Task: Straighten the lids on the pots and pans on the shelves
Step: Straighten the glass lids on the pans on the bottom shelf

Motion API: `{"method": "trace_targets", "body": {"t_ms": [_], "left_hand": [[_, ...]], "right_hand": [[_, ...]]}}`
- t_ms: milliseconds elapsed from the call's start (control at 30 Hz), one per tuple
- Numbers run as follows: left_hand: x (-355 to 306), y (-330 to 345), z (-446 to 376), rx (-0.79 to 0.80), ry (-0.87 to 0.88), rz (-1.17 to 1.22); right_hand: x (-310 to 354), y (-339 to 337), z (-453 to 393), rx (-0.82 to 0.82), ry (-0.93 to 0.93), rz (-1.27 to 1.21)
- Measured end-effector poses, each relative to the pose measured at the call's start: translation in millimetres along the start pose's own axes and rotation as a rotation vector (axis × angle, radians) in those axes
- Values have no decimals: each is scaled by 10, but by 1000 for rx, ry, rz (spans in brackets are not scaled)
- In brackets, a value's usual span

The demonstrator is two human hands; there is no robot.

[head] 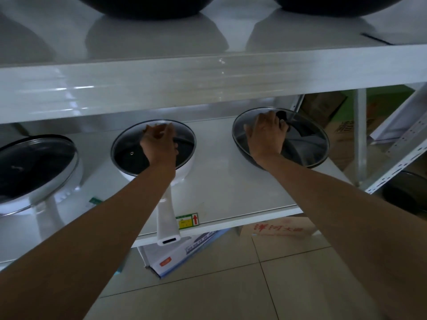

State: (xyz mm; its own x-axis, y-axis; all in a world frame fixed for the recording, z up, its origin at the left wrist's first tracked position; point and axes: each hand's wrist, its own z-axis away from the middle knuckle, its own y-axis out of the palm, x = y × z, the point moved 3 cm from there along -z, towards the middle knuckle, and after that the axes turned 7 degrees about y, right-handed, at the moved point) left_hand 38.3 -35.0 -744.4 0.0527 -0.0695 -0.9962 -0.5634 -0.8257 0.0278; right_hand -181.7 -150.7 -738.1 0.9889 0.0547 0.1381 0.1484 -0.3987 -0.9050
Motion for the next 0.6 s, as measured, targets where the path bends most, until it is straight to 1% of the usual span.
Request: {"method": "trace_targets", "body": {"t_ms": [133, 333, 467, 600], "left_hand": [[-24, -86, 186, 55, -63, 34], [-36, -422, 413, 90, -129, 116], [-61, -701, 503, 79, -131, 145], [-96, -953, 603, 31, -130, 155]], "right_hand": [[268, -86, 157, 14, -40, 10], [716, -178, 520, 10, -158, -110], [1029, -305, 764, 28, -233, -178], [1320, -444, 991, 27, -239, -238]]}}
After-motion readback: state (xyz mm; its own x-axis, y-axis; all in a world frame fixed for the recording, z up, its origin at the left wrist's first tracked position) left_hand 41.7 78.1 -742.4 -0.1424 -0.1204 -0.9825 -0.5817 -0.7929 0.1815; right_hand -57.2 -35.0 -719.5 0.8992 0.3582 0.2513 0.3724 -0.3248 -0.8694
